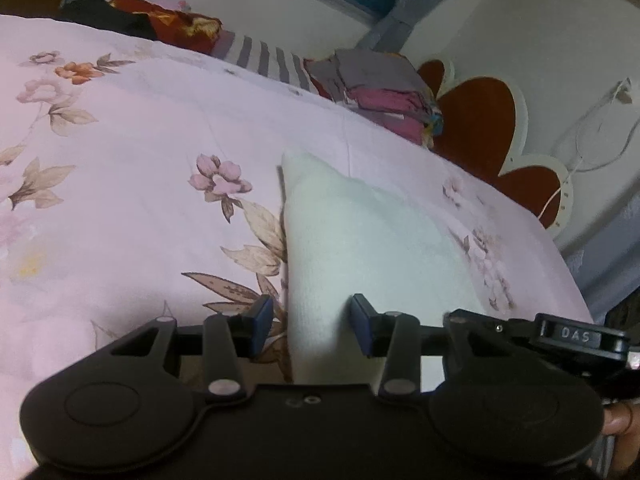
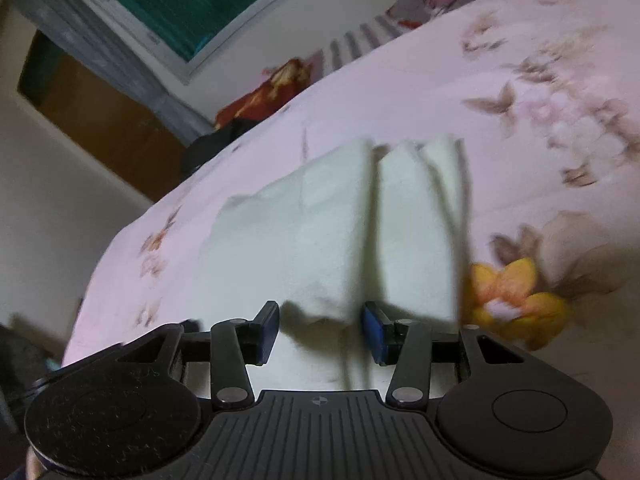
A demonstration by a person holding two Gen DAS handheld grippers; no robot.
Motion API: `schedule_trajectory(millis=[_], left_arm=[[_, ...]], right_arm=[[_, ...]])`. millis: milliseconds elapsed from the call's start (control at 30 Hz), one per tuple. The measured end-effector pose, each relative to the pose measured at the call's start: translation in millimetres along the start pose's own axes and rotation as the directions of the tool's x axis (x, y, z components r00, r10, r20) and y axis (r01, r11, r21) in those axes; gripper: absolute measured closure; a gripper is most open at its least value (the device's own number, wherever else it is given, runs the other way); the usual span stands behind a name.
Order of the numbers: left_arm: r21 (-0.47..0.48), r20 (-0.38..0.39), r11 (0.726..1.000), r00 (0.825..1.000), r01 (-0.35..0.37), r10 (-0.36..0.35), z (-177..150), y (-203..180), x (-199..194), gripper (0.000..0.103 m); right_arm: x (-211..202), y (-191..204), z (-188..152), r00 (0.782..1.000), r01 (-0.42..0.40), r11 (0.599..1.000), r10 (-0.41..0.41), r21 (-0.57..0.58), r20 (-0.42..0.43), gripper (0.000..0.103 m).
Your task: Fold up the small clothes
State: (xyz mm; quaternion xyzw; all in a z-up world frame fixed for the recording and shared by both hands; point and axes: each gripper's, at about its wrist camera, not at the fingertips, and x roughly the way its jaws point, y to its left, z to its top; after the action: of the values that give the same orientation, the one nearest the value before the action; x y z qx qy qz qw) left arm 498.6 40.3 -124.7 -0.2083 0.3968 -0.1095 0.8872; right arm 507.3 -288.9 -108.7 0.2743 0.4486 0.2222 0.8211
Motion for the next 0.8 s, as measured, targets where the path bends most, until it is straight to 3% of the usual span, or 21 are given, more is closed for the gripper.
schedule_trajectory(millis=[100,233,267,300,367,467,600,700,800], left_arm=[[-0.01,0.006,1.0,1.0,0.023,-0.023,-1.6,3.8,-0.5,0.062],[0.012,0.143,0.997,0.987,0.077,-0.078,-0.6,4.2,-19.6,0.063],[0.034,0.147,0.995,0.985,0.09,-0.094,1.7,1.0,-19.3,0.063],[0.069,0.124,0.993,0.987,0.095,-0.103,3.5,-3.4,-14.9,0.063],[0.148,0.036,0.985,0.995,0.09,-0.097,4.9,-14.1,2.2,0.063],[0.174,0.041,0.981,0.995,0.081,-0.089,2.3,-19.8,7.4,0.063],[0.17,0.07,0.973,0.983,0.157,-0.171,3.6,-34.8,-8.5,0.063],[0.253,-0.027,0.954,0.987,0.158,-0.157,-3.0,-63.3,2.2,0.063],[0.267,-0.065,0.953,0.989,0.143,-0.13,-12.3,-72.4,14.8,0.063]], right_arm=[[4.7,4.6,0.7,1.0,-0.009,1.0,0.008,-0.004,-0.019,0.057],[9.1,6.8,3.7,1.0,0.011,1.0,-0.011,-0.006,-0.022,0.057],[9.7,10.2,3.9,0.999,0.025,0.999,-0.026,-0.022,-0.02,0.062],[10.2,14.4,3.4,0.999,0.049,0.998,-0.049,-0.049,-0.018,0.075],[11.8,21.1,1.7,0.997,0.072,0.993,-0.075,-0.09,-0.023,0.086],[9.6,26.8,1.1,0.996,0.084,0.99,-0.088,-0.116,-0.023,0.088],[-17.7,36.6,4.4,0.996,0.088,0.985,-0.084,-0.148,0.036,0.089],[-39.5,25.7,1.2,0.992,0.118,0.983,-0.112,-0.139,0.053,0.089],[-23.8,-4.3,-7.3,0.989,0.147,0.988,-0.148,-0.045,-0.012,0.089]])
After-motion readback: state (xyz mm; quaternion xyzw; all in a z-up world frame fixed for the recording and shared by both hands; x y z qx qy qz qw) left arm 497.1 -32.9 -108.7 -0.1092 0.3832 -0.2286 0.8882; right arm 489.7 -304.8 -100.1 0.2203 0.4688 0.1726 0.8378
